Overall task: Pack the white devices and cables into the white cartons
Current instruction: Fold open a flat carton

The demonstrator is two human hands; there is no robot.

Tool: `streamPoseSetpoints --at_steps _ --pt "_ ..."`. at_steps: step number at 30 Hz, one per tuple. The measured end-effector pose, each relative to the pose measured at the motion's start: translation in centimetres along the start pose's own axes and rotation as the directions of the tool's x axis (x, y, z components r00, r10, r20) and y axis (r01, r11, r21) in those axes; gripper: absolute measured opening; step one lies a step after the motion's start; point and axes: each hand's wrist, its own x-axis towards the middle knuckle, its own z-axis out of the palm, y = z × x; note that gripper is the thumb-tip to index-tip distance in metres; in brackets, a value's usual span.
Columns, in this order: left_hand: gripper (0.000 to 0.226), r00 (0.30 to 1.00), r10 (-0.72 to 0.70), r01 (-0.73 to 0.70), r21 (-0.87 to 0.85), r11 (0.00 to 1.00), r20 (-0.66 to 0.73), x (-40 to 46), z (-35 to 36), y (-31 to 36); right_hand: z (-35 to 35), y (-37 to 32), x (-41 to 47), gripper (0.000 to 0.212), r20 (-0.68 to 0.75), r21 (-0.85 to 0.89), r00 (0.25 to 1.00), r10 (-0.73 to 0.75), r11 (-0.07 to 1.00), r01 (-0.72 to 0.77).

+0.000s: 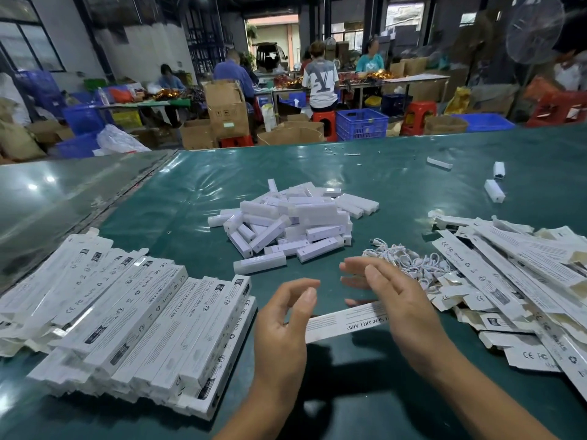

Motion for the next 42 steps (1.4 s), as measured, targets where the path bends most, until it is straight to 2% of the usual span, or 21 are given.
streamPoseSetpoints --at_steps 2,4,5,7,8,10,11,13,15,16,18,21,24,26,31,35,37,38,39,41,42 --pt "0.024 0.993 -0.013 0.002 0.095 0.995 0.115 0.4 -0.5 0.3 -0.5 0.1 0.4 0.031 -0.011 -0.07 0.999 0.035 0.997 -0.035" --pt "0.023 0.956 0.075 -0.169 0.326 0.93 0.283 1.1 -1.3 0.4 -1.2 -0.1 0.8 0.042 -0.051 -0.016 0.991 0.124 0.992 -0.125" --pt "0.025 0.921 0.144 -0.307 0.446 0.841 0.362 1.3 -1.7 0.4 -1.4 -0.1 1.0 0.043 -0.061 0.022 0.984 0.166 0.986 -0.165" --pt "0.029 0.84 0.261 -0.528 0.607 0.594 0.476 1.7 -2.2 0.8 -1.5 0.0 1.3 0.036 -0.039 0.09 0.975 0.218 0.973 -0.213" --pt "0.031 0.802 0.322 -0.596 0.638 0.488 0.503 1.9 -2.5 1.0 -1.5 0.1 1.3 0.03 -0.022 0.127 0.972 0.232 0.965 -0.228" --pt "0.031 0.759 0.459 -0.632 0.69 0.352 0.461 2.8 -3.8 1.6 -1.4 0.1 1.3 0.022 -0.038 0.161 0.972 0.231 0.962 -0.222" --pt "0.031 0.768 0.511 -0.592 0.733 0.336 0.386 3.5 -4.9 2.1 -1.5 0.1 1.4 0.02 -0.077 0.151 0.974 0.215 0.968 -0.202" --pt "0.032 0.853 0.498 -0.404 0.8 0.444 0.155 4.8 -8.1 3.3 -1.9 0.1 1.6 0.018 -0.148 0.124 0.969 0.199 0.976 -0.181" --pt "0.031 0.937 0.342 -0.137 0.833 0.537 -0.066 5.3 -11.2 4.4 -2.3 0.2 1.8 0.017 -0.183 0.114 0.961 0.208 0.975 -0.19" --pt "0.029 0.959 0.247 -0.014 0.852 0.523 -0.136 5.4 -12.5 4.6 -2.4 0.2 1.9 0.017 -0.192 0.098 0.958 0.212 0.976 -0.196" --pt "0.024 0.966 0.087 0.181 0.877 0.446 -0.243 5.0 -14.8 4.9 -2.3 0.4 1.8 0.016 -0.205 0.077 0.956 0.211 0.977 -0.199" --pt "0.028 0.936 -0.014 0.339 0.885 0.318 -0.353 4.4 -17.0 5.1 -2.0 0.5 1.8 0.015 -0.199 0.063 0.962 0.188 0.982 -0.179" --pt "0.039 0.923 -0.09 0.381 0.92 0.092 -0.373 4.6 -16.8 4.8 -1.9 0.7 1.7 0.015 -0.17 0.031 0.968 0.182 0.983 -0.18" --pt "0.055 0.927 -0.118 0.362 0.932 0.031 -0.357 5.0 -16.0 4.3 -1.8 0.8 1.7 0.015 -0.161 0.009 0.969 0.185 0.982 -0.186" --pt "0.069 0.928 -0.139 0.36 0.928 0.098 -0.346 5.5 -15.3 3.1 -1.8 0.7 1.5 0.016 -0.157 -0.039 0.973 0.169 0.983 -0.177" --pt "0.066 0.921 -0.19 0.367 0.92 0.138 -0.339 5.8 -15.9 2.5 -1.9 0.6 1.5 0.015 -0.136 -0.08 0.978 0.158 0.982 -0.17" --pt "0.068 0.944 -0.122 0.323 0.934 0.152 -0.306 5.8 -15.2 2.3 -1.9 0.5 1.5 0.012 -0.139 -0.157 0.982 0.131 0.976 -0.152" --pt "0.068 0.965 -0.048 0.263 0.947 0.184 -0.259 5.8 -14.3 2.2 -2.2 0.4 1.5 0.009 -0.156 -0.274 0.985 0.076 0.954 -0.117" --pt "0.064 0.982 0.034 0.174 0.953 0.247 -0.188 5.7 -13.0 2.1 -2.7 0.3 1.6 0.006 -0.182 -0.446 0.983 -0.007 0.892 -0.076" --pt "0.053 0.99 0.141 -0.057 0.919 0.391 0.001 5.0 -9.5 1.6 -4.1 0.0 1.9 0.013 -0.225 -0.77 0.955 -0.192 0.636 -0.054" --pt "0.047 0.98 0.169 -0.171 0.881 0.442 0.106 4.4 -7.6 1.0 -5.1 0.0 2.2 0.022 -0.26 -0.857 0.932 -0.251 0.506 -0.103"
